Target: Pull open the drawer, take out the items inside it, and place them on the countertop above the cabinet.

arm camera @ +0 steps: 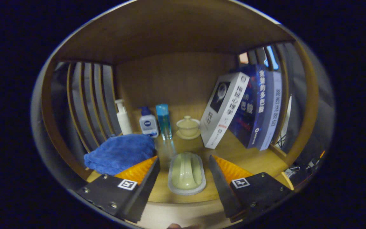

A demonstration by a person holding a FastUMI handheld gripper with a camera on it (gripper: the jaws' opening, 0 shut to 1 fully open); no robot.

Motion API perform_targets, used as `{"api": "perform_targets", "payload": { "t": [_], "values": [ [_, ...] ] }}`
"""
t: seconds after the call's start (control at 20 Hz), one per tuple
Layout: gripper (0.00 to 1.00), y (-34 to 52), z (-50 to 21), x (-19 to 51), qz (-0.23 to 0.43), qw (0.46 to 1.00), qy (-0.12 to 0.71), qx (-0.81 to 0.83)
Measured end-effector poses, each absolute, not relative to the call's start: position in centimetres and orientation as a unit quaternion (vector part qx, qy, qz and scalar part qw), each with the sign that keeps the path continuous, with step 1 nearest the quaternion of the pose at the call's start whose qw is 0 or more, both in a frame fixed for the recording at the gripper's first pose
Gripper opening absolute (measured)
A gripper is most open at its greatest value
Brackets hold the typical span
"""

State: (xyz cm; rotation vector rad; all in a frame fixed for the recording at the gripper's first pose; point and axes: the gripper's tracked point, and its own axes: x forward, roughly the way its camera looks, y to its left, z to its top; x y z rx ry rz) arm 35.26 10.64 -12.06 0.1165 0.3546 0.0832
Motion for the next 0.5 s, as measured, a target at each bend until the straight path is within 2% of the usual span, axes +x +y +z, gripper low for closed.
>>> {"api": "perform_targets", "payload": {
  "t": [0.2,0.5],
  "values": [
    [0.97,9.9,-8.1,29.4,0.046,0.992,0.108,0.037],
    [0.97,9.8,-7.2,21.0,0.06,0.996,0.071,0.004]
  ]
}}
